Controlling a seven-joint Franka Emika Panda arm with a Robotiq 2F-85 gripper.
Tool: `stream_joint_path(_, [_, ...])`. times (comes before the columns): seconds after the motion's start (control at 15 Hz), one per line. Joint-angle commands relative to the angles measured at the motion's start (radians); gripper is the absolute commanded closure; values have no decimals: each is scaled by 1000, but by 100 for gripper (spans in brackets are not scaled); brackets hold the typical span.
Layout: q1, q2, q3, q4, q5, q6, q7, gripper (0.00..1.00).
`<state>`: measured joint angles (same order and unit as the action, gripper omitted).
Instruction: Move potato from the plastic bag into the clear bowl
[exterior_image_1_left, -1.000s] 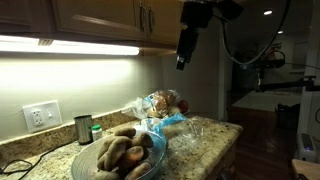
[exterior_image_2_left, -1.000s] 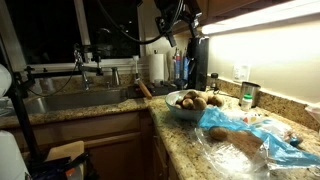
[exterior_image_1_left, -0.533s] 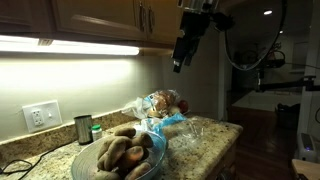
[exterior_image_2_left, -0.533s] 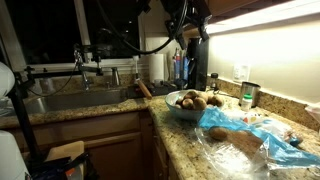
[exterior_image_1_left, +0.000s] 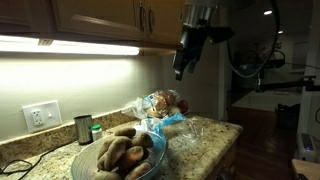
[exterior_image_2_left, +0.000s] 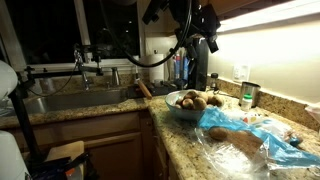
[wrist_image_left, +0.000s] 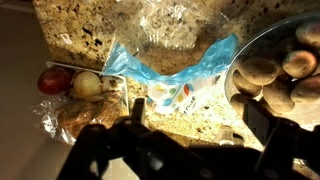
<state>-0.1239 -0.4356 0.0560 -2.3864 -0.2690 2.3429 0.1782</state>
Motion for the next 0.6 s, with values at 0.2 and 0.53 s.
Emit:
stream_joint_path(0.2, [-17,43,-6,3,-19,48,42,0])
stream_joint_path(0.53, [-21,63,-7,11,-19,46,56,0])
